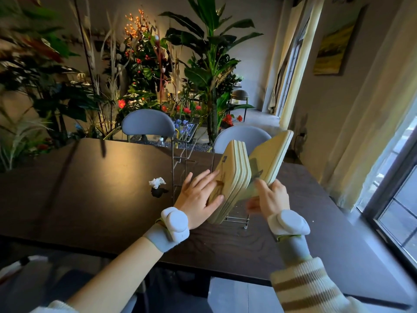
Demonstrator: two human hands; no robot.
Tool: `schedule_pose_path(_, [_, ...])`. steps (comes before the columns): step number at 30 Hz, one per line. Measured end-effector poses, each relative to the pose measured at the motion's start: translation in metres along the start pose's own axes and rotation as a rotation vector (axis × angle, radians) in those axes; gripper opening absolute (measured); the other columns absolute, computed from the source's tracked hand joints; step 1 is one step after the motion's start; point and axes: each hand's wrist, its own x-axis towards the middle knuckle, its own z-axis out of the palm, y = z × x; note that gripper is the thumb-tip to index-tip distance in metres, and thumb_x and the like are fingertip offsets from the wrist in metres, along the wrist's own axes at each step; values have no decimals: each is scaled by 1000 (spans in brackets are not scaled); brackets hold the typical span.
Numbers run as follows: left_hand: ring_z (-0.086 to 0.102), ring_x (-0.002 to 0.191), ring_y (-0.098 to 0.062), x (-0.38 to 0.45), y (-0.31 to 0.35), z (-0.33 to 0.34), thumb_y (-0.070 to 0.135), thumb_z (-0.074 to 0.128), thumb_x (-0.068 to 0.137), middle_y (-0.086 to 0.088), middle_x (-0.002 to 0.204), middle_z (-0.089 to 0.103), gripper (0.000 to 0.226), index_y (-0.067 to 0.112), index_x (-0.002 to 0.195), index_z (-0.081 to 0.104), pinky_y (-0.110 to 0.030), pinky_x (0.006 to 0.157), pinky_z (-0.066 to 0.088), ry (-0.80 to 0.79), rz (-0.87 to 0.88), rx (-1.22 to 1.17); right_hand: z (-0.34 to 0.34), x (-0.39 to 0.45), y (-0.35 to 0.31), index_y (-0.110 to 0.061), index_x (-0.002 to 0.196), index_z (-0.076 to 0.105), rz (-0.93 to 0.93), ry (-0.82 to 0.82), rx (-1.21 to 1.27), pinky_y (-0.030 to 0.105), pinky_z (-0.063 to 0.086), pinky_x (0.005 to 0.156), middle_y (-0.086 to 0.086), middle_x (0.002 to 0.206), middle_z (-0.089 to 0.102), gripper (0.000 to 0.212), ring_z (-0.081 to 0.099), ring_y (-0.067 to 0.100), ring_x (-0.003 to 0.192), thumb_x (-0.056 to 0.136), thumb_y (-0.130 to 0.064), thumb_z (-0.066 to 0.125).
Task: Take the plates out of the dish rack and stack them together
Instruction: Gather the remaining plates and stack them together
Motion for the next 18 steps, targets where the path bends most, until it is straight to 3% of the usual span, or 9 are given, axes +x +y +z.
schedule_pose_path(2, [29, 133, -17, -1, -3, 0, 63, 20, 85, -2, 142, 44, 67, 11, 102, 59, -48, 111, 16, -7, 9, 5, -5, -3, -11, -5, 89, 55, -76, 40, 36, 51, 59, 54, 14, 53, 64, 19, 62, 35, 44, 83, -23, 51])
schedule_pose_path(5, [28, 133, -16, -3, -5, -2, 61, 26, 86, -1, 141, 44, 58, 15, 98, 59, -44, 110, 16, -2, 40, 25, -10, -8, -23, -7, 80, 54, -211, 145, 12, 49, 56, 54, 8, 44, 58, 19, 56, 28, 35, 81, -25, 51])
schedule_pose_path(8, [25, 133, -14, -7, -5, -4, 51, 36, 85, -2, 138, 48, 47, 15, 105, 58, -42, 109, 14, -6, 62, 33, -13, -13, -32, -12, 72, 52, -312, 217, -15, 41, 54, 50, 15, 55, 59, 19, 55, 24, 31, 82, -29, 48])
schedule_pose_path(11, [24, 133, -15, -9, -4, -5, 50, 38, 83, 0, 137, 49, 47, 20, 115, 54, -39, 111, 13, -8, 59, 26, -14, -13, -39, -9, 77, 51, -414, 267, -97, 31, 49, 50, 21, 60, 61, 28, 60, 30, 42, 80, -36, 43])
schedule_pose_path(15, [29, 134, -22, -10, -5, -7, 51, 38, 82, 1, 139, 46, 49, 22, 117, 53, -45, 111, 16, -23, 39, 13, -12, -10, -48, -12, 79, 47, -507, 302, -164, 45, 52, 68, 23, 63, 62, 34, 61, 43, 61, 75, -44, 36])
schedule_pose_path(18, [32, 133, -24, -10, -6, -6, 51, 40, 81, 0, 136, 50, 47, 22, 116, 54, -47, 110, 20, -9, 26, -3, -11, -11, -56, -12, 77, 44, -563, 316, -167, 47, 52, 67, 24, 63, 62, 37, 61, 43, 59, 73, -47, 34])
